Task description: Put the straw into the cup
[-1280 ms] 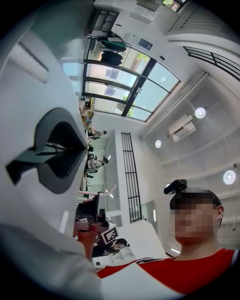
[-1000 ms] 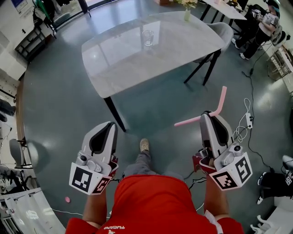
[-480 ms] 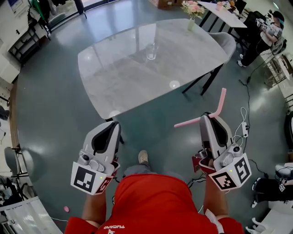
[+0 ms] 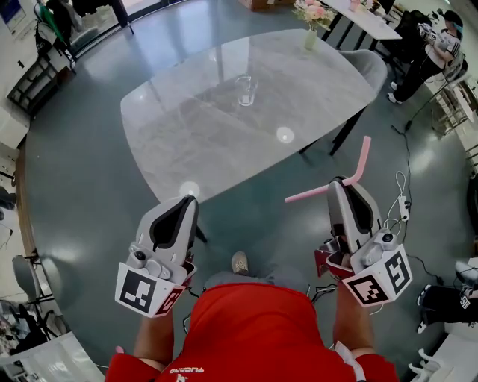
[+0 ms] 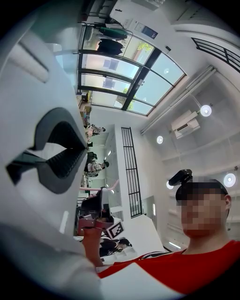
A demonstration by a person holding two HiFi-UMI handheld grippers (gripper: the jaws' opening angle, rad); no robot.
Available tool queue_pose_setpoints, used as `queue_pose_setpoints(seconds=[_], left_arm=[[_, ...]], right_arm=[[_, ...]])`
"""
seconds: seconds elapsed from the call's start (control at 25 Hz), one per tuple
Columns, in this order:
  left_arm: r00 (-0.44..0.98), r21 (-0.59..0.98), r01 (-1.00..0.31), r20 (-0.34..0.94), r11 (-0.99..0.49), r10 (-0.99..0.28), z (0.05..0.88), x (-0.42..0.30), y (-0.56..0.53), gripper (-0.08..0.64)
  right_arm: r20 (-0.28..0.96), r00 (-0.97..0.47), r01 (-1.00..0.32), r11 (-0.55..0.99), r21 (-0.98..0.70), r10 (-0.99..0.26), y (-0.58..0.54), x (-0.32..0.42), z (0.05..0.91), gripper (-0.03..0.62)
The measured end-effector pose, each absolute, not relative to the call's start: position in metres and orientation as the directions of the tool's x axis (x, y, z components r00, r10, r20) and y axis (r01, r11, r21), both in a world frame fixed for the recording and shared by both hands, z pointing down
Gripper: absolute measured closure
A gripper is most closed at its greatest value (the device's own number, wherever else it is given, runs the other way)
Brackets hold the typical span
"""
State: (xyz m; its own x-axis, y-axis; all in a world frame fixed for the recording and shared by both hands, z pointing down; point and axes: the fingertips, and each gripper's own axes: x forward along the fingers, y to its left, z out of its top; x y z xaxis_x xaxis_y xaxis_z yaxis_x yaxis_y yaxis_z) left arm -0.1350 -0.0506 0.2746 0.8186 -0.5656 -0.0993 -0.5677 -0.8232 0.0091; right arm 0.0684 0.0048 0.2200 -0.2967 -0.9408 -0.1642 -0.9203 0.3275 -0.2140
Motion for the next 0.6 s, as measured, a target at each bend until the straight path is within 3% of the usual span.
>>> queue_pose_setpoints(seconds=[0.6], left_arm=[[0.808,0.013,-0.583,-0.092,-0.812,-0.581,0.271,-0.115,-0.092,0.554]], right_arm=[[-0.165,-0.301,-0.914,0.334,-0.231,-0.939,-0.047,0.095,0.229,0.575]])
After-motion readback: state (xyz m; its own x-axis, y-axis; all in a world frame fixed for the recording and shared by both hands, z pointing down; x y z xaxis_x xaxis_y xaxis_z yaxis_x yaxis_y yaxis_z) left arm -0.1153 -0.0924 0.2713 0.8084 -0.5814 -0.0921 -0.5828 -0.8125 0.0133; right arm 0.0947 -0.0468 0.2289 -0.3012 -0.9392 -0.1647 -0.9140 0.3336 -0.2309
